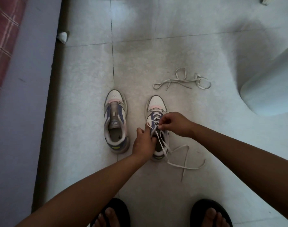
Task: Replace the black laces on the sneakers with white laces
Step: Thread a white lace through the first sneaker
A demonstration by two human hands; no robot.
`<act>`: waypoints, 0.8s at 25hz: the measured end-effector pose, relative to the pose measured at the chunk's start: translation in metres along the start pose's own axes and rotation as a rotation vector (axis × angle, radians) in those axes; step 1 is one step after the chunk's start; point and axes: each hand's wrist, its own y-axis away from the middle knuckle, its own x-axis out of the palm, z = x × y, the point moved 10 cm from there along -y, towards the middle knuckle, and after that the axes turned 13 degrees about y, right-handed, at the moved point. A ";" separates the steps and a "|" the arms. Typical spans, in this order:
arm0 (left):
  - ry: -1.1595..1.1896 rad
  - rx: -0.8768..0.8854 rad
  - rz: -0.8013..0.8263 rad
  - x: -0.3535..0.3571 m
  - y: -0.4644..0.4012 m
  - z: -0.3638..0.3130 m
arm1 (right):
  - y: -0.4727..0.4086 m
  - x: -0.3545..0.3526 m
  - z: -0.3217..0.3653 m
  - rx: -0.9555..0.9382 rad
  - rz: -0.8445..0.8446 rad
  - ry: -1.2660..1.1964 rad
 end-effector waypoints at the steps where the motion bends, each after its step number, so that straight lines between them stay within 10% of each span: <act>1: -0.012 0.007 0.008 0.000 0.000 -0.001 | -0.003 0.003 0.001 0.005 0.059 0.039; 6: -0.068 -0.001 0.042 0.001 -0.003 -0.001 | -0.012 0.011 0.018 -0.087 0.180 0.472; 11: 0.001 0.035 0.052 0.004 0.002 -0.003 | 0.037 0.020 0.040 -0.351 -0.241 1.054; 16: 0.010 0.023 0.025 0.004 0.001 0.000 | 0.027 0.011 -0.013 -0.015 -0.216 0.025; 20: 0.002 0.027 0.031 0.005 0.000 0.001 | 0.018 0.006 -0.017 -0.069 -0.091 -0.123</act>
